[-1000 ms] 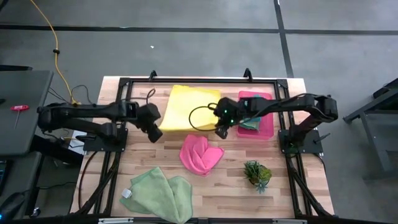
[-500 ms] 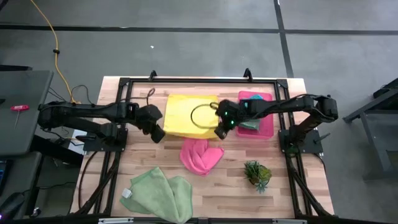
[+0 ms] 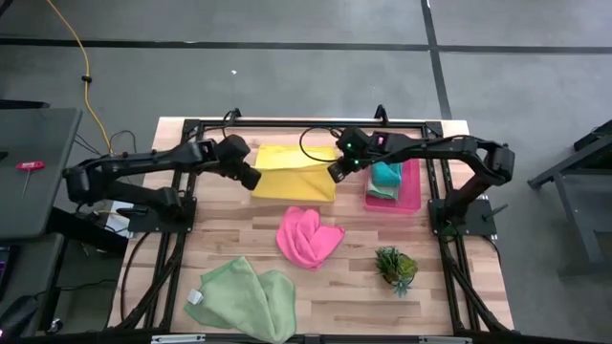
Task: Fold microfiber towels
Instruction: Fold the yellow microfiber cloth
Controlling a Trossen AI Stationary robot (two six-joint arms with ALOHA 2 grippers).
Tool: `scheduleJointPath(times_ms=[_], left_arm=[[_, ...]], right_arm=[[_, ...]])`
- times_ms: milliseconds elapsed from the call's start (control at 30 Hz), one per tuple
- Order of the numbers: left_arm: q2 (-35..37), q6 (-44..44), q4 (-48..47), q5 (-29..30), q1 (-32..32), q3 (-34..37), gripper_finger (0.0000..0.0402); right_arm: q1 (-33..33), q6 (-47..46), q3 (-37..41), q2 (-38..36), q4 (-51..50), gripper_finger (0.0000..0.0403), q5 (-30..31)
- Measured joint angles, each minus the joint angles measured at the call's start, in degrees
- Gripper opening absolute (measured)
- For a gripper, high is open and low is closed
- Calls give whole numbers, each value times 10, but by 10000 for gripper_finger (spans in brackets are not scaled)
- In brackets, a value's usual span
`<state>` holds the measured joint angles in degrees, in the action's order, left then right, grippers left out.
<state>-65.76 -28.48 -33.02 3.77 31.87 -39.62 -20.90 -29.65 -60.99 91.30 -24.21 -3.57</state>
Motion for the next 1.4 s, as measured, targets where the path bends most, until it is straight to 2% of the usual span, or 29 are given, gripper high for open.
scheduleJointPath(times_ms=[300, 500, 733, 900, 1100, 1233, 1400], left_arm=[[-92, 5, 77, 50, 32, 0, 0], [-122, -24, 150, 57, 67, 0, 0], [-160, -24, 169, 60, 83, 0, 0], [-195, -24, 201, 87, 83, 0, 0], [-207, -24, 241, 104, 83, 0, 1], [-207, -24, 244, 135, 83, 0, 1], [-207, -9, 244, 140, 83, 0, 1]], right_arm=[[-13, -15, 0, 69, 73, 0, 23], [-34, -27, 0, 72, 78, 0, 80], [-51, -40, 0, 79, 86, 0, 99], [-54, -57, 0, 96, 103, 0, 102], [-54, -70, 0, 112, 127, 0, 114], [-54, -91, 0, 112, 129, 0, 139], [-54, -91, 0, 112, 132, 0, 141]])
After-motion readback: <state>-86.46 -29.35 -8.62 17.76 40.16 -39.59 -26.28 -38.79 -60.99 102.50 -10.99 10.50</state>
